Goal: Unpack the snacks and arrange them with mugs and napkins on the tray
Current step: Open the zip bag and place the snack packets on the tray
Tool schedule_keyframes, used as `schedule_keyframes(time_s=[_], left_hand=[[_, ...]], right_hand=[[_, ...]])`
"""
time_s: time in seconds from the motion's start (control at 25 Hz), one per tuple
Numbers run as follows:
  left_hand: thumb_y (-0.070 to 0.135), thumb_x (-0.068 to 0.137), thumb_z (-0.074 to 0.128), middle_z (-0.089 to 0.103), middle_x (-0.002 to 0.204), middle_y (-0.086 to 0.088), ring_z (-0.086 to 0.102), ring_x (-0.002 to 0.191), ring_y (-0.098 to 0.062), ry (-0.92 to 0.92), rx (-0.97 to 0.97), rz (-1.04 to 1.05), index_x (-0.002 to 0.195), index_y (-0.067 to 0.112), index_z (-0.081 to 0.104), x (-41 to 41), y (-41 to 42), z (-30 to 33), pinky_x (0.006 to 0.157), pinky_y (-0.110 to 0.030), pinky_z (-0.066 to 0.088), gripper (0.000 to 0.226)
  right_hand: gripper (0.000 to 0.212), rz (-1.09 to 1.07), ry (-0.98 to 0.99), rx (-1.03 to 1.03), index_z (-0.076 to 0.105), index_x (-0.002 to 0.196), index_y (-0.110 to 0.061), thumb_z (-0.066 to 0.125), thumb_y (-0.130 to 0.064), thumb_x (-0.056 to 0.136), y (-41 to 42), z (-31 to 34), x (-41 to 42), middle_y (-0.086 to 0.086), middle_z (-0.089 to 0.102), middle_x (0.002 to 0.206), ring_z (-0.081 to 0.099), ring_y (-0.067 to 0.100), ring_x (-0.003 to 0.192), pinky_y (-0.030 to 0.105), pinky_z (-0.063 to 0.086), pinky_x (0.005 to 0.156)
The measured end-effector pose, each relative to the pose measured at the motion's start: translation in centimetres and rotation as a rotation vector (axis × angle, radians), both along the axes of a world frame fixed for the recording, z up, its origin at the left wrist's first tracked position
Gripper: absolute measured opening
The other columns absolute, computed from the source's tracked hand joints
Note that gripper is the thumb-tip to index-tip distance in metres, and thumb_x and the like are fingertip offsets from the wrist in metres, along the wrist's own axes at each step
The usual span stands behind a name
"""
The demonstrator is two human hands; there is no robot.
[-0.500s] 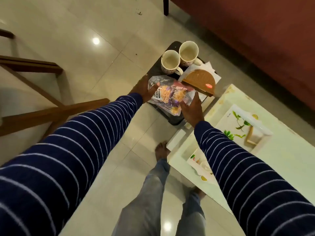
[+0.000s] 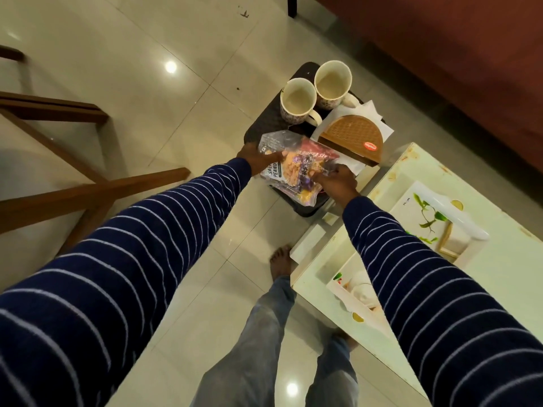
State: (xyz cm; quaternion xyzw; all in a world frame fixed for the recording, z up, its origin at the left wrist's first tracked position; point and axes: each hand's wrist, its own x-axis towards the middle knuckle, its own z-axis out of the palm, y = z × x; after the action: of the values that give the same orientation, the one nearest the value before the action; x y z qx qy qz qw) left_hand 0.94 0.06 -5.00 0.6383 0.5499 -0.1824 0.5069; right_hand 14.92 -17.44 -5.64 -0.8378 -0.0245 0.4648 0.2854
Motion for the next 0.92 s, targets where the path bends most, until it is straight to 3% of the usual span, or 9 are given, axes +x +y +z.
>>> schedule_keyframes(time_s=[0.12,0.24,0.36,0.48,0.6,0.68,0.76,0.92], left_hand=[[0.042,0.075,0.082,0.07,0.111,-0.008,0.065,0.097,-0.023,-0.071,-0.021,0.015,0.124,0.007,0.063,-0.4,-0.9,0.7,0.084,-0.033,0.055,0.063],[0.038,0.071,0.086,0.07,0.099,-0.006,0.063,0.084,-0.017,-0.109,-0.004,0.033,0.113,0.008,0.069,-1.0,-1.9,2.1,0.07,-0.023,0.05,0.054],[0.033,0.071,0.087,0.071,0.089,-0.006,0.066,0.076,-0.015,-0.168,0.031,0.048,0.1,0.008,0.072,-1.3,-2.8,4.6,0.062,-0.02,0.051,0.041],[0.022,0.073,0.087,0.072,0.084,-0.003,0.068,0.074,-0.015,-0.272,0.055,0.099,0.093,0.011,0.072,-0.6,-4.4,8.1,0.053,-0.014,0.052,0.027],[0.017,0.076,0.084,0.074,0.092,-0.008,0.07,0.076,-0.015,-0.344,0.034,0.101,0.096,0.01,0.072,0.9,-6.4,12.4,0.061,-0.021,0.057,0.025],[0.016,0.078,0.083,0.074,0.104,-0.013,0.071,0.089,-0.023,-0.406,-0.016,0.109,0.109,0.007,0.07,2.5,-8.3,15.8,0.077,-0.035,0.06,0.035],[0.017,0.08,0.08,0.073,0.109,-0.012,0.07,0.097,-0.025,-0.459,-0.049,0.106,0.117,0.007,0.067,4.2,-11.0,19.3,0.087,-0.044,0.057,0.041],[0.02,0.09,0.069,0.071,0.116,-0.014,0.069,0.104,-0.031,-0.604,-0.137,0.088,0.127,0.008,0.061,8.0,-16.5,25.9,0.09,-0.052,0.056,0.039]], right_hand=[[0.062,0.068,-0.031,0.048,0.053,0.13,-0.005,0.08,-0.027,0.079,-0.4,0.4,0.1,0.014,0.055,0.133,0.055,0.03,0.121,0.037,0.051,0.095],[0.061,0.134,-0.093,0.122,0.05,0.131,0.0,0.078,-0.027,0.083,-1.5,1.6,-0.1,0.019,0.049,0.135,0.047,0.034,0.128,0.046,0.044,0.106],[0.054,0.116,-0.068,0.249,0.05,0.128,0.0,0.076,-0.022,0.086,-3.1,4.1,-0.2,0.019,0.057,0.13,0.055,0.033,0.121,0.052,0.047,0.102],[0.044,0.121,-0.052,0.316,0.053,0.125,-0.002,0.073,-0.018,0.089,-5.2,7.5,0.0,0.016,0.064,0.124,0.061,0.031,0.114,0.049,0.051,0.097],[0.039,0.076,-0.029,0.414,0.055,0.126,-0.008,0.07,-0.015,0.091,-8.1,11.5,0.8,0.005,0.065,0.116,0.063,0.019,0.106,0.024,0.053,0.083],[0.034,0.036,-0.054,0.481,0.056,0.122,-0.016,0.07,-0.015,0.091,-10.5,15.0,2.0,-0.005,0.065,0.108,0.061,0.003,0.095,0.013,0.048,0.073],[0.023,0.003,-0.126,0.516,0.056,0.11,-0.012,0.069,-0.011,0.091,-13.5,18.7,3.1,-0.003,0.064,0.099,0.06,0.007,0.087,0.02,0.046,0.072],[0.018,-0.083,-0.243,0.569,0.054,0.102,0.003,0.066,-0.005,0.092,-19.7,26.0,5.4,0.012,0.063,0.095,0.057,0.021,0.085,0.036,0.05,0.074]])
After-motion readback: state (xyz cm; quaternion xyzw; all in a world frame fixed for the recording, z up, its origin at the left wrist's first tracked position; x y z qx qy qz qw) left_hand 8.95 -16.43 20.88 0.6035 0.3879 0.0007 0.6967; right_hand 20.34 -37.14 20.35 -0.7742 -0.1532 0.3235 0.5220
